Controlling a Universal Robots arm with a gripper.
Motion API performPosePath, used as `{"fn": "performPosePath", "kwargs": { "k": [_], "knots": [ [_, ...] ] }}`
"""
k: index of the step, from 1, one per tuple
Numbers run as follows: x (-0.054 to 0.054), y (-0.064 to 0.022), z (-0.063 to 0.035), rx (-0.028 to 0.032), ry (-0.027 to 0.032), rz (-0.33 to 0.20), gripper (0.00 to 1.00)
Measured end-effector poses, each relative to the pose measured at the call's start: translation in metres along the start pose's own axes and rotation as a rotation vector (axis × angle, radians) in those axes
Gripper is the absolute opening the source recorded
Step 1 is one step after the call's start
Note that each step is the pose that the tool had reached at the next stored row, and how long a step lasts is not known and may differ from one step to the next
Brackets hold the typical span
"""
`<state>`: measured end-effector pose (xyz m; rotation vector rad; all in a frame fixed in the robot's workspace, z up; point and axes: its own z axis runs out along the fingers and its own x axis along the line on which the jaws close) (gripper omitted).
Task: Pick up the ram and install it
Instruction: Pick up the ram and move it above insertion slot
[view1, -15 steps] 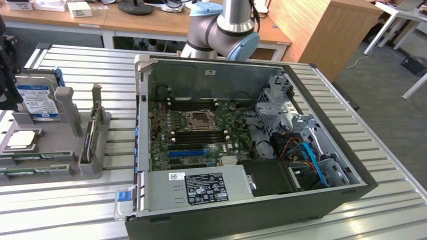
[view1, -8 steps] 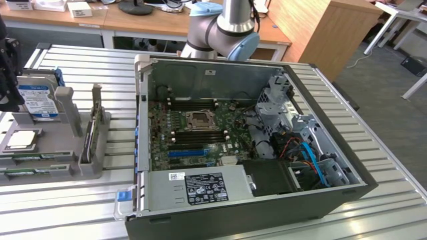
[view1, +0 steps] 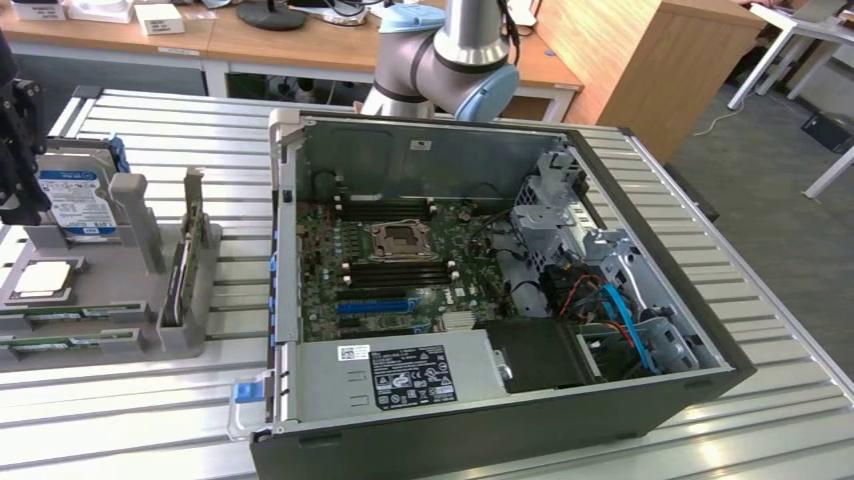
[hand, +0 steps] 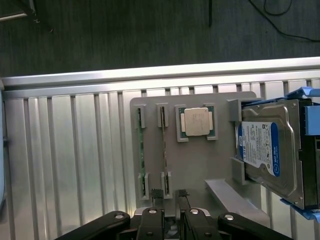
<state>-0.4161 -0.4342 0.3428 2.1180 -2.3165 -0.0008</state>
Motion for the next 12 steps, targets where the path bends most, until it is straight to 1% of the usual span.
{"fn": "performPosePath", "kwargs": {
  "k": [2, 11, 12],
  "knots": [
    [0.0000, 0.0000, 0.0012, 0.0001, -0.0019, 0.000, 0.24],
    [0.0001, 0.0000, 0.0014, -0.0002, -0.0019, 0.000, 0.25],
    [0.0001, 0.0000, 0.0014, -0.0001, -0.0020, 0.000, 0.31]
  ]
}}
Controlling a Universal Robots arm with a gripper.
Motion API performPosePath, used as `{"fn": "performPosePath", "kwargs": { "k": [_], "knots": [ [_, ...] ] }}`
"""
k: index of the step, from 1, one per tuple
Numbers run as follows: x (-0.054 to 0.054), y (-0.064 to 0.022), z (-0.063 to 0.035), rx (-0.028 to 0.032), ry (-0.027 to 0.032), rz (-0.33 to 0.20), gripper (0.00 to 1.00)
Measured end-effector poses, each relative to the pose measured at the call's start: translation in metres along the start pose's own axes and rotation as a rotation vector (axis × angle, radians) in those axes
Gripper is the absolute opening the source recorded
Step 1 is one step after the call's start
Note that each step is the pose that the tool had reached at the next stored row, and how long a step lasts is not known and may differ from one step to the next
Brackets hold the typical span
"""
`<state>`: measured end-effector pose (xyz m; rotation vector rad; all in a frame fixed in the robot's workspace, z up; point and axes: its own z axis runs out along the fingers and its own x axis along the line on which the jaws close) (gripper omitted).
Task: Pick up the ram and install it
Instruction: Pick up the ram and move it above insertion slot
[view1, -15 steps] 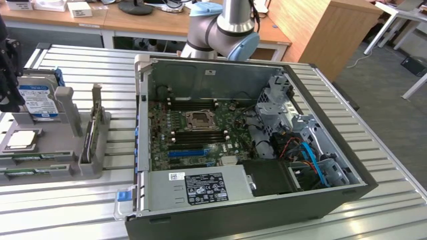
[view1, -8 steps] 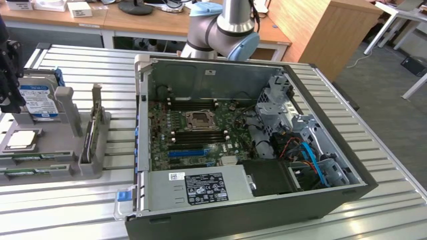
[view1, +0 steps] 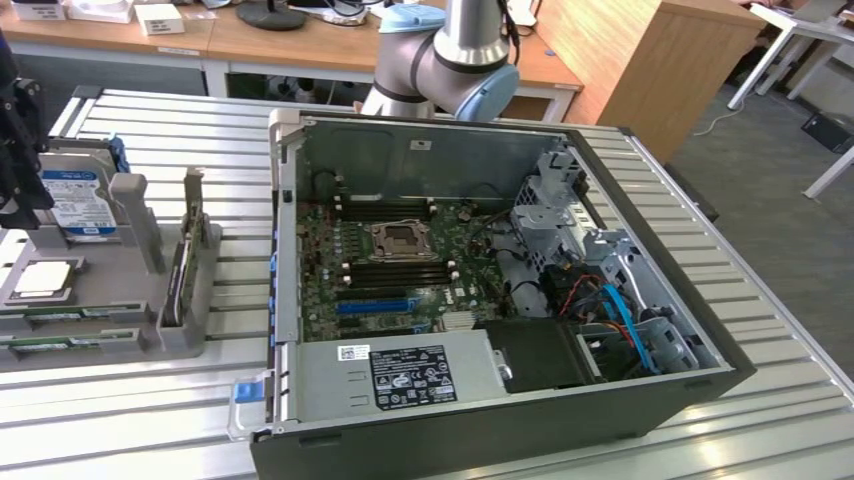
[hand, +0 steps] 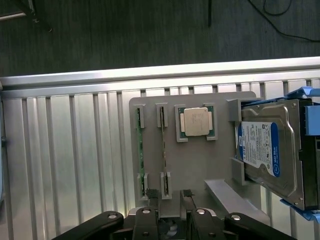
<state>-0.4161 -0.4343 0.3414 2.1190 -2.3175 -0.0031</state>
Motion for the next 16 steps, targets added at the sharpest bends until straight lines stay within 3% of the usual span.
{"fn": "performPosePath", "kwargs": {
  "k": [16],
  "knots": [
    [0.0000, 0.0000, 0.0035, 0.0004, -0.0011, 0.000, 0.31]
  ]
}}
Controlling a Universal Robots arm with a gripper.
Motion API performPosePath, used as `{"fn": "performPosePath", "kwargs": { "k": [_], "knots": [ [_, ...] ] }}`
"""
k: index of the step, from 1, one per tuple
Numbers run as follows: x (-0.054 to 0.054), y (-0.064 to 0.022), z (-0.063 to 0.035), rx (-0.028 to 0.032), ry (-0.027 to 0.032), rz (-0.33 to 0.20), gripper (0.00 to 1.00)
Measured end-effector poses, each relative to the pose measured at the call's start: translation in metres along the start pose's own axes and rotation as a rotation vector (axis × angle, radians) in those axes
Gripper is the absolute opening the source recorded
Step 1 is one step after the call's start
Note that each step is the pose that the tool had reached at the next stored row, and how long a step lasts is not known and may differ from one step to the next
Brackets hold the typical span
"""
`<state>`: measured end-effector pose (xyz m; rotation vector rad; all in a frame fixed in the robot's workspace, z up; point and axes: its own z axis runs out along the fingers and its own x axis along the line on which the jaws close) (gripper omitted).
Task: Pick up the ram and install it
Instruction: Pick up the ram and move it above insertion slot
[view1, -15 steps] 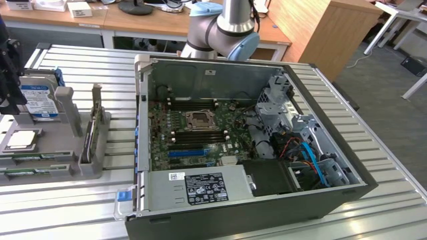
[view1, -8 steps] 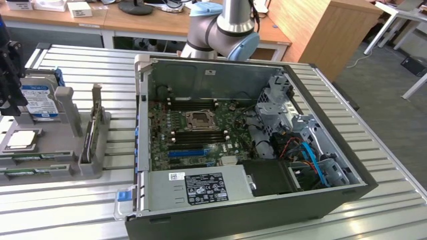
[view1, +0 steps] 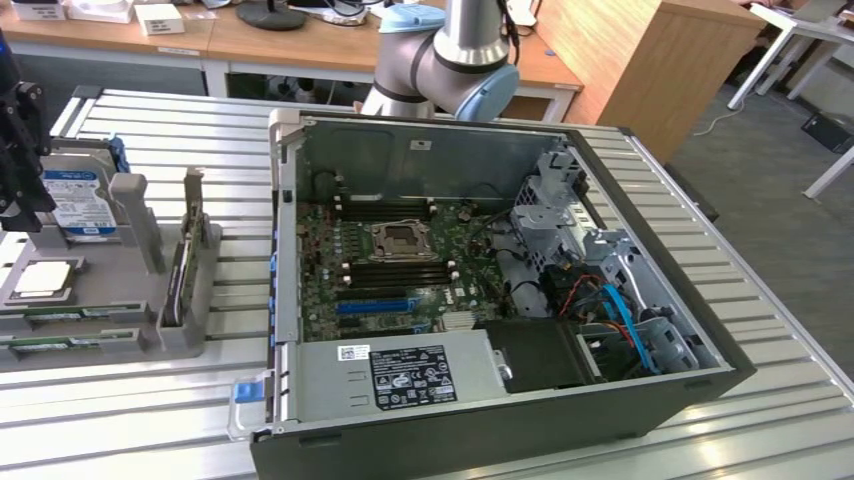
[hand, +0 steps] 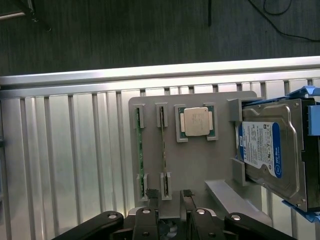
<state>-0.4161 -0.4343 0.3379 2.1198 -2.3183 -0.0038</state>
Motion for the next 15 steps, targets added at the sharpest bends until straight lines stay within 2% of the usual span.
{"fn": "performPosePath", "kwargs": {
  "k": [6, 15],
  "knots": [
    [0.000, 0.0000, 0.0052, 0.0000, 0.0000, 0.000, 0.31],
    [0.000, 0.0000, 0.0186, 0.0000, 0.0000, 0.000, 0.31]
  ]
}}
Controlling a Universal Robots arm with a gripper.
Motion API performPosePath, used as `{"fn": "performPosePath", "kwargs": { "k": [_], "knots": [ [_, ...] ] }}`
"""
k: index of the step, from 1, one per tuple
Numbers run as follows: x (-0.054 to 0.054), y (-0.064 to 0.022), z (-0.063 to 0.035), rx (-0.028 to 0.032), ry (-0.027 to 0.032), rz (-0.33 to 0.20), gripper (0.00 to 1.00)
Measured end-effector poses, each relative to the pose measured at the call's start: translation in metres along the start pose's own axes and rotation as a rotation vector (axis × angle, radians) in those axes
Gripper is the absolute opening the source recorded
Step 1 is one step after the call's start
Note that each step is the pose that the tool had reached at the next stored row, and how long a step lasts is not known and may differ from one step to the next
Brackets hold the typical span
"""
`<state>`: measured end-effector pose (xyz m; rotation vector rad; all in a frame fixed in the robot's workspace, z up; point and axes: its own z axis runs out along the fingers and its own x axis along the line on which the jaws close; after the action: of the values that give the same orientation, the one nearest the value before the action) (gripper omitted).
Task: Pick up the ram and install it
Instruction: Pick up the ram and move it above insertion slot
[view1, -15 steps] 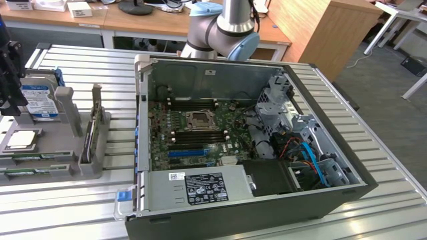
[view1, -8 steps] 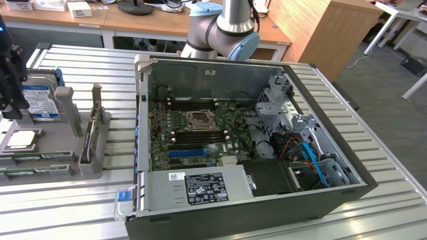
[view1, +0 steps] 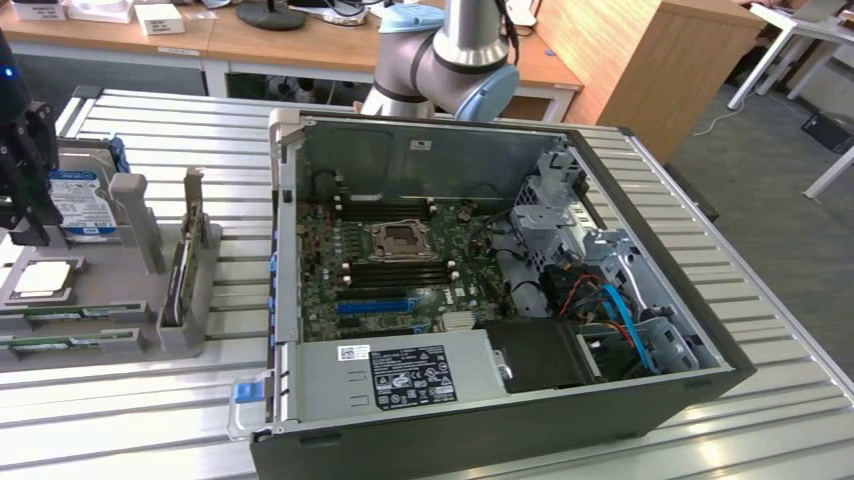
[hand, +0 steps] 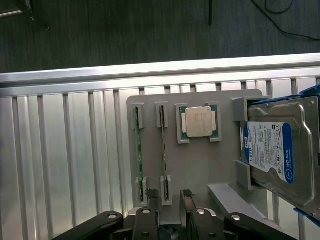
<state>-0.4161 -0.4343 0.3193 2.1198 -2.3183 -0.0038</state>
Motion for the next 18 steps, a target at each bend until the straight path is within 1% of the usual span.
{"fn": "performPosePath", "kwargs": {
  "k": [3, 9, 14, 18],
  "knots": [
    [0.000, 0.0000, 0.0069, -0.0001, 0.0000, 0.000, 0.31],
    [0.000, 0.0000, 0.0125, -0.0001, 0.0001, 0.000, 0.31],
    [0.000, 0.0000, 0.0129, 0.0000, 0.0000, 0.000, 0.31],
    [0.004, -0.0003, 0.0128, -0.0001, 0.0000, 0.000, 0.31]
  ]
}}
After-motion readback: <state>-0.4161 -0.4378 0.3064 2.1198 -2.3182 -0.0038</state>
